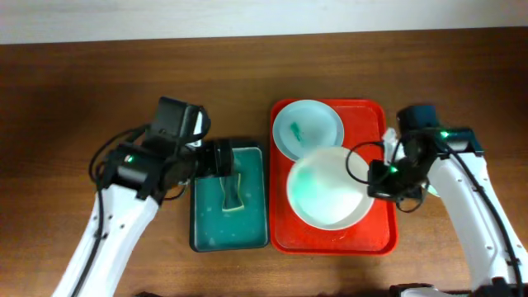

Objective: Clean dirty plates on tray and stack at the side

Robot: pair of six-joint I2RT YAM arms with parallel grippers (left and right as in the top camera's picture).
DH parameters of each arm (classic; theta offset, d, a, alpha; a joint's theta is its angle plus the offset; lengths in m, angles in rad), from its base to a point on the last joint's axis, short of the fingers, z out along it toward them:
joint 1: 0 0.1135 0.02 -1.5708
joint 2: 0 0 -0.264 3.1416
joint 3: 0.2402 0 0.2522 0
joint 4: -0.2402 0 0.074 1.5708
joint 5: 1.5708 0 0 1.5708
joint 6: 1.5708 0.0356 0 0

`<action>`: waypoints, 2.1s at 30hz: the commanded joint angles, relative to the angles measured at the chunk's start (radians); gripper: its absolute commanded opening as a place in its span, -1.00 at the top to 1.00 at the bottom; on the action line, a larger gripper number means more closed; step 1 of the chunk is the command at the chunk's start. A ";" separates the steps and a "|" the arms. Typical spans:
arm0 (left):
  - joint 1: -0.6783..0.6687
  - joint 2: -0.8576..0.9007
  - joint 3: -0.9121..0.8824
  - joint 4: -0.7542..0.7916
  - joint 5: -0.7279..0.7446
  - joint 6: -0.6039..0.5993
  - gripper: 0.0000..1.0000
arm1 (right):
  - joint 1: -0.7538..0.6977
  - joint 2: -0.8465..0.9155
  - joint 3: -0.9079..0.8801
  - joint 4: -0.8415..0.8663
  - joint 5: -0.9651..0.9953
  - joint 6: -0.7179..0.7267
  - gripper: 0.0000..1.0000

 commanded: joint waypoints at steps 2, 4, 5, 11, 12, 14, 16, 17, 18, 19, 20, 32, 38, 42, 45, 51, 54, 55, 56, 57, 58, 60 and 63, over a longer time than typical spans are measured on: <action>0.006 -0.023 0.009 0.001 -0.011 0.019 -0.99 | 0.257 0.001 0.043 0.103 -0.008 0.119 0.91; 0.006 -0.023 0.009 0.001 -0.011 0.019 -0.99 | 0.414 0.048 0.043 0.206 0.002 0.211 0.92; 0.006 -0.023 0.009 0.001 -0.011 0.020 -0.99 | 0.467 0.081 0.043 0.250 0.005 0.222 0.92; 0.006 -0.023 0.009 0.001 -0.011 0.019 -0.99 | 0.500 0.132 0.044 0.417 0.145 0.246 0.91; 0.006 -0.023 0.009 0.001 -0.011 0.019 -0.99 | 0.510 0.113 0.052 0.430 0.230 0.243 0.92; 0.006 -0.023 0.009 0.001 -0.011 0.019 -0.99 | 0.587 0.092 0.074 0.436 0.478 0.243 0.91; 0.006 -0.023 0.009 0.001 -0.011 0.019 -0.99 | 0.689 0.090 0.104 0.438 0.655 0.244 0.92; 0.006 -0.023 0.009 0.001 -0.011 0.019 -0.99 | 0.743 0.090 0.119 0.438 0.743 0.245 0.92; 0.006 -0.023 0.009 0.001 -0.011 0.019 -0.99 | 0.788 0.090 0.127 0.439 0.843 0.248 0.92; 0.006 -0.023 0.009 0.001 -0.011 0.019 -0.99 | 0.828 0.090 0.130 0.439 0.932 0.247 0.92; 0.006 -0.023 0.009 0.001 -0.011 0.019 -0.99 | 0.855 0.090 0.132 0.437 0.983 0.247 0.92; 0.006 -0.023 0.009 0.001 -0.011 0.019 -0.99 | 1.068 0.090 0.133 0.433 1.240 0.243 0.92; 0.006 -0.023 0.009 0.001 -0.011 0.019 -0.99 | 1.073 0.090 0.133 0.412 1.259 0.224 0.92; 0.006 -0.023 0.009 0.001 -0.011 0.019 -0.99 | 1.073 0.090 0.133 0.412 1.259 0.216 0.92; 0.006 -0.023 0.009 0.001 -0.011 0.019 -0.99 | 1.073 0.090 0.133 0.423 1.299 0.160 0.92; 0.006 -0.023 0.009 0.001 -0.011 0.019 -0.99 | 1.074 0.090 0.134 0.442 1.386 0.160 0.92; 0.006 -0.023 0.009 0.001 -0.011 0.019 -0.99 | 1.074 0.090 0.134 0.442 1.386 0.160 0.91; 0.006 -0.023 0.009 0.001 -0.011 0.019 -0.99 | 1.074 0.090 0.133 0.442 1.385 0.161 0.92; 0.006 -0.023 0.009 0.001 -0.011 0.019 -0.99 | 1.074 0.090 0.133 0.442 1.382 0.161 0.91; 0.006 -0.023 0.009 0.001 -0.011 0.019 -0.99 | 1.074 0.090 0.133 0.442 1.381 0.161 0.92; 0.006 -0.023 0.009 0.001 -0.011 0.019 -0.99 | 1.074 0.090 0.133 0.442 1.381 0.161 0.92; 0.006 -0.023 0.009 0.001 -0.011 0.019 -0.99 | 1.073 0.090 0.133 0.443 1.372 0.180 0.92; 0.006 -0.023 0.009 0.001 -0.011 0.019 -0.99 | 1.065 0.090 0.133 0.459 1.281 0.178 0.92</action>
